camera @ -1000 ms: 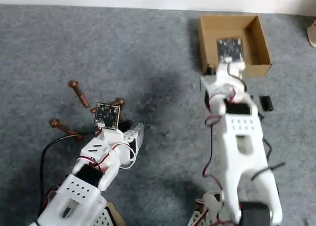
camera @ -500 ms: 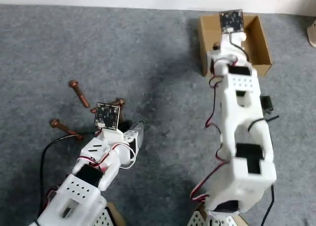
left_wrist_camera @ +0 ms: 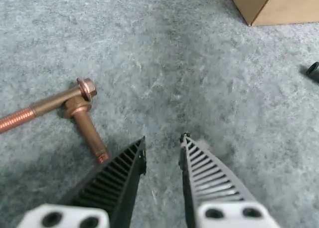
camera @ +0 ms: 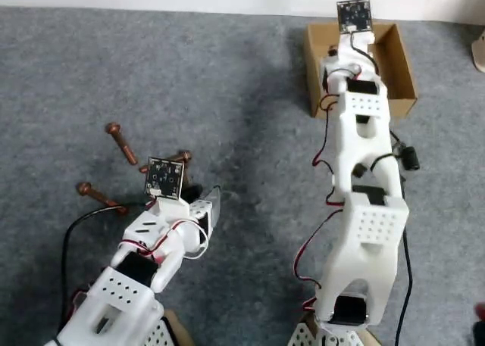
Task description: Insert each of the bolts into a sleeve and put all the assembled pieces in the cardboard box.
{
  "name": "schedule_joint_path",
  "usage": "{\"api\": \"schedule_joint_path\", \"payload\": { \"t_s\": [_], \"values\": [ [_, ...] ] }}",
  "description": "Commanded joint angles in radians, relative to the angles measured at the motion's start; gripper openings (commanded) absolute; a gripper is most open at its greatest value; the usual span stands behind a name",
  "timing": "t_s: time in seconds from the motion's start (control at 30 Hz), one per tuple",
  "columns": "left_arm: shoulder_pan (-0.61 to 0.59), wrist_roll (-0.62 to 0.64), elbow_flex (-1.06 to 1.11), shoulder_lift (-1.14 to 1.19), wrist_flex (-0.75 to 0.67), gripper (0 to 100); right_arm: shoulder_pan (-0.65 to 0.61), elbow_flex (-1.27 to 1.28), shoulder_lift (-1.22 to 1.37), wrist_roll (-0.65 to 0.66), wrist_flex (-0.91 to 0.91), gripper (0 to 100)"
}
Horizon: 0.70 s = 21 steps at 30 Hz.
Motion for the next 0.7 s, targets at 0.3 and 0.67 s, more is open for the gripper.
{"api": "schedule_joint_path", "payload": {
  "t_s": [0.3,0.67],
  "values": [
    [-0.012,0.005,-0.001,-0.005,-0.021,12,-0.008,-0.291,0.213,0.008,0.133,0.9],
    [-0.012,0.005,-0.001,-0.005,-0.021,12,-0.047,-0.608,0.217,-0.06,0.536,12.7]
  ]
}}
